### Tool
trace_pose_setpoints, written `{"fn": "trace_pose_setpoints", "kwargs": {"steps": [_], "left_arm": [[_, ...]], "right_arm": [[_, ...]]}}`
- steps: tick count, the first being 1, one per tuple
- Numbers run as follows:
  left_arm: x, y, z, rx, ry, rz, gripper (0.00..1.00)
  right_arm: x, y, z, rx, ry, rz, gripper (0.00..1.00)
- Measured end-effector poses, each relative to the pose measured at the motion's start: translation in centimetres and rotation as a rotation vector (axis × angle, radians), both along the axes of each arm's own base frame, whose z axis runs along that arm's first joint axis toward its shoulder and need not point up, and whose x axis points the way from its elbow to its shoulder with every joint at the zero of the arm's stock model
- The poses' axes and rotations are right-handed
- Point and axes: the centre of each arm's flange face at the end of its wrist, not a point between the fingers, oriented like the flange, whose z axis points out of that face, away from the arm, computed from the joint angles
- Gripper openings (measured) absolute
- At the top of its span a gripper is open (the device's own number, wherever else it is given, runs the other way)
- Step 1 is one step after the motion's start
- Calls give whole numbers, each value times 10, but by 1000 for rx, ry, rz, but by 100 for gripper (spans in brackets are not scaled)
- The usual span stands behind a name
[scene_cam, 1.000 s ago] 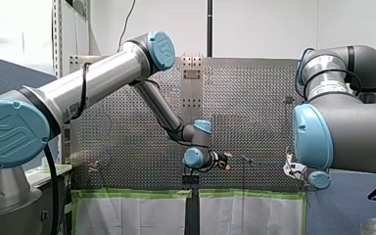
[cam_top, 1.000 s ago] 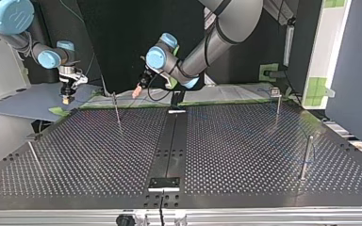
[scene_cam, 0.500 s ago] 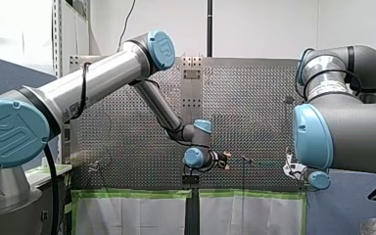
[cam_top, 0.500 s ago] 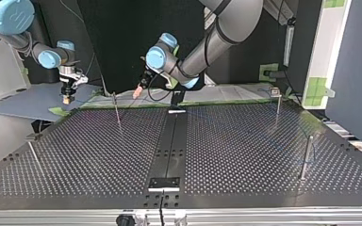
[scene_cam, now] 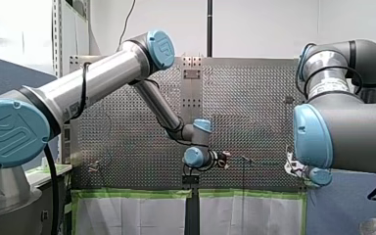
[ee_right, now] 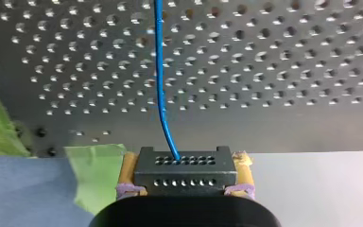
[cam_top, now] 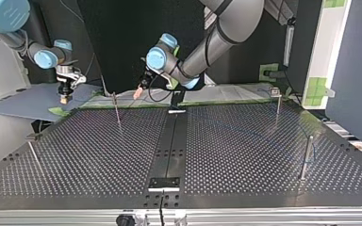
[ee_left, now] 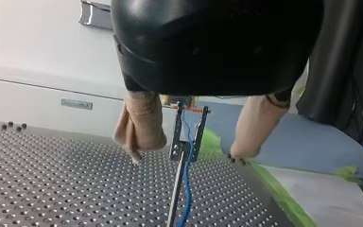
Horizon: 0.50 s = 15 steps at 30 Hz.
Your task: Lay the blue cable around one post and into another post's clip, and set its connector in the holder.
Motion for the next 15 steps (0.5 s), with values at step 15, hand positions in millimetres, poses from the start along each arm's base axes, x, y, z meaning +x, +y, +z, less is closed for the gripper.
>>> {"fn": "trace_pose_setpoints", "kwargs": {"steps": [15], "left_arm": [[3,0,8,-6,-11,15,100]], "right_arm": [[17,21,70,-29,-12,-8,0]]}}
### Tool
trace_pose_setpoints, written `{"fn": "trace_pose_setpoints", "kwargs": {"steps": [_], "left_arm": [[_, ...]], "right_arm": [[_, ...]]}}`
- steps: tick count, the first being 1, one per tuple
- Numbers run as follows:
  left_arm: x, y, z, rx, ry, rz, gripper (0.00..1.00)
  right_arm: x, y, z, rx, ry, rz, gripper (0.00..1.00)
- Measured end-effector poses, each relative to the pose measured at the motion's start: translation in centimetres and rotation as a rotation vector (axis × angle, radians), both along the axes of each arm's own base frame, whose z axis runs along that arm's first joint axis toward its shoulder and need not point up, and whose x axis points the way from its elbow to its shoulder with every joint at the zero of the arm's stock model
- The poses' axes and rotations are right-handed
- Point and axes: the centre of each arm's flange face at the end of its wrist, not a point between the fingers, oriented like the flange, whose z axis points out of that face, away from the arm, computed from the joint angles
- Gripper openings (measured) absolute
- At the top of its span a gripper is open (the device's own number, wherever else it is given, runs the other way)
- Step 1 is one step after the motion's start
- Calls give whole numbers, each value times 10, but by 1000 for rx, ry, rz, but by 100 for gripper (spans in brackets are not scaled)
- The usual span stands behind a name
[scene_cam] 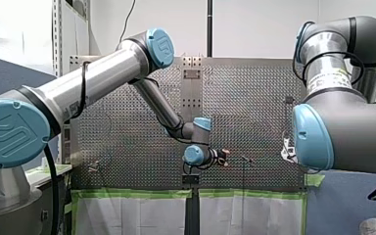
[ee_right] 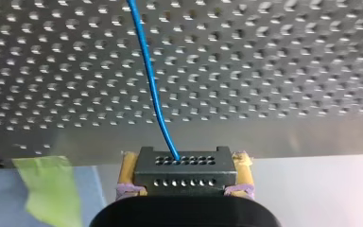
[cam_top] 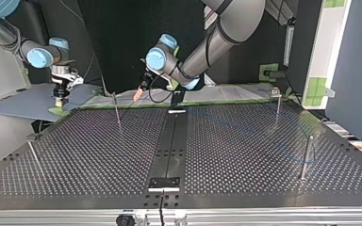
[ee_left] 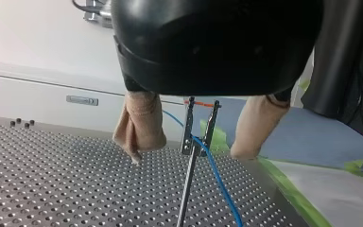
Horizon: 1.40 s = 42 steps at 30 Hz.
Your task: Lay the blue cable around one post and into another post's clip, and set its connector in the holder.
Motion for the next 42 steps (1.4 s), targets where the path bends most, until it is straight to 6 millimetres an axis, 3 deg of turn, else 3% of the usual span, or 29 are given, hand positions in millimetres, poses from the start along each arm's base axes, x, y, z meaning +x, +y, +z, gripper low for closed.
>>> {"fn": "trace_pose_setpoints", "kwargs": {"steps": [11,30,42], "left_arm": [[-2,-2,0,0,-1,-2,100],[-4,-4,1,-1,-1,-7,100],[-4,-3,2,0,1,7,100]], "right_arm": [[11,2,62,-30,26,-27,0],[56,54,138,-49,71,38,0],[55,61,209,-141,10,112,0]]}}
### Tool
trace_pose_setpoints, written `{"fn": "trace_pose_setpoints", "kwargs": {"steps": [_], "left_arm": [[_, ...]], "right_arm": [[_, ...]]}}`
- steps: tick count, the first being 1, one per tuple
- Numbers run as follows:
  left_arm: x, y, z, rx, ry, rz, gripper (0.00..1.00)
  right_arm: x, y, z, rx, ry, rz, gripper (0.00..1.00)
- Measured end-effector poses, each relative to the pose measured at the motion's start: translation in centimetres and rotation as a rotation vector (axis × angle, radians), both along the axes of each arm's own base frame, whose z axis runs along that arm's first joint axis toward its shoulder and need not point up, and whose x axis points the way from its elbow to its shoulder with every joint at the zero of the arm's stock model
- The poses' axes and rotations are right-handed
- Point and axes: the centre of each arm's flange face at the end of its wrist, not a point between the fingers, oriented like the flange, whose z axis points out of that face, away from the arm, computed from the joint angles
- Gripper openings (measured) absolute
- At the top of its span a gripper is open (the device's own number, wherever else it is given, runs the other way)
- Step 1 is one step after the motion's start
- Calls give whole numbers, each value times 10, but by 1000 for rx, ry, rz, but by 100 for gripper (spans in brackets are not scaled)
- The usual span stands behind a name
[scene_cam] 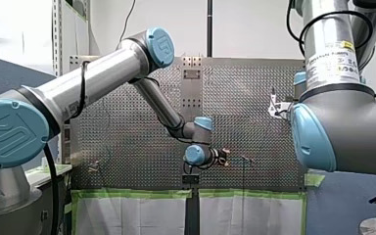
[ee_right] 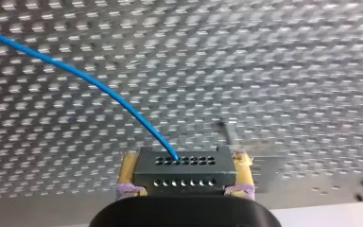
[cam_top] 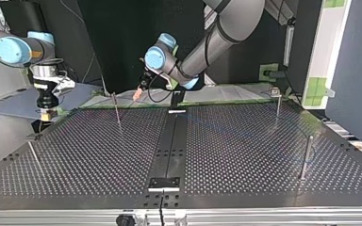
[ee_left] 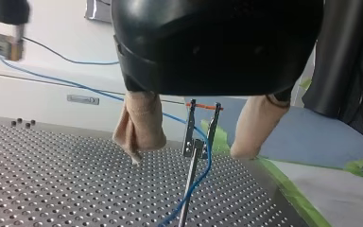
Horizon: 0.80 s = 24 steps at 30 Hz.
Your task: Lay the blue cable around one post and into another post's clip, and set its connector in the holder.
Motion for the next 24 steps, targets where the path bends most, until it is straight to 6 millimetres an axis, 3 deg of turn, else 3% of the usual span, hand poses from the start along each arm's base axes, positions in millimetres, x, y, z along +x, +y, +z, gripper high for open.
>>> {"fn": "trace_pose_setpoints", "kwargs": {"steps": [4,15,24], "left_arm": [[-3,0,5,5,-6,2,100],[-7,19,47,-62,-65,93,100],[-17,50,80,-53,-101,195,100]], "right_arm": [[-5,2,22,-35,-9,-3,0],[-21,10,90,-153,-27,-28,0],[-46,8,89,-142,-32,-91,0]]}}
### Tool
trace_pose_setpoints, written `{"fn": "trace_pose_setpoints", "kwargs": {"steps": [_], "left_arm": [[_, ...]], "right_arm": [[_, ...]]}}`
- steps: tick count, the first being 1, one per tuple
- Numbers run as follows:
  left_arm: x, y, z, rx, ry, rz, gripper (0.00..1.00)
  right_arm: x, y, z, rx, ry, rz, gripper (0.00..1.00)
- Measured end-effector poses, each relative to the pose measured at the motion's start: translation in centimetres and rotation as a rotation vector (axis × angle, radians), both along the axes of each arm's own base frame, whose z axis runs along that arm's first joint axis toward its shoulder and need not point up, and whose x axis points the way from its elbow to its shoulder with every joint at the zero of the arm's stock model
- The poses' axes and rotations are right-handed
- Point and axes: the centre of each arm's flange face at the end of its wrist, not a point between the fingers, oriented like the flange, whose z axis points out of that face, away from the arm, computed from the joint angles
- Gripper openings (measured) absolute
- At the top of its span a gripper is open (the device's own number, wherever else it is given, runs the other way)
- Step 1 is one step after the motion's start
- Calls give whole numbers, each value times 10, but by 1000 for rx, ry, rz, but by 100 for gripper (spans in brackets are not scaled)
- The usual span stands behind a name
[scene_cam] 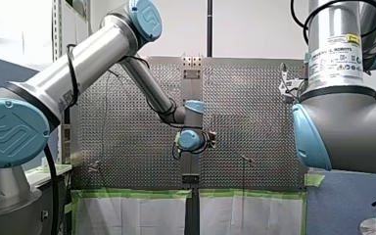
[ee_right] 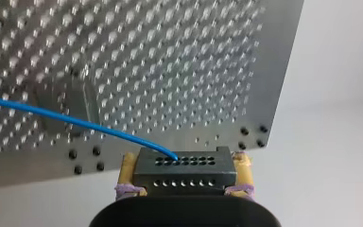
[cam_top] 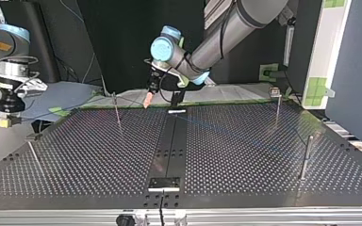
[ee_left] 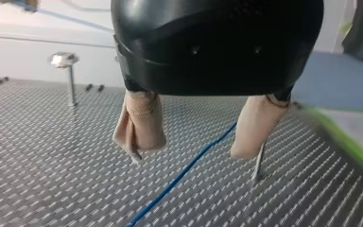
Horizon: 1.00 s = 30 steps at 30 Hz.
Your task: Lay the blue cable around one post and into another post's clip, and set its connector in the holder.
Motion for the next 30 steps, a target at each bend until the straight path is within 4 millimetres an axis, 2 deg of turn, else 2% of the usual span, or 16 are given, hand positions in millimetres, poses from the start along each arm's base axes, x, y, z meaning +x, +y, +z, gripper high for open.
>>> {"fn": "trace_pose_setpoints", "kwargs": {"steps": [6,13,20,26,30], "left_arm": [[15,35,23,-20,-53,106,100],[32,78,45,-52,-104,230,100],[47,132,69,-86,-156,379,100],[47,184,81,-73,-140,513,100],[41,204,89,-85,-137,553,100]], "right_arm": [[-7,-2,-9,7,3,-16,0],[-4,2,-29,22,1,-4,0],[-3,5,-34,19,1,0,0],[-2,5,-35,20,1,0,0],[-3,5,-35,20,1,0,0]]}}
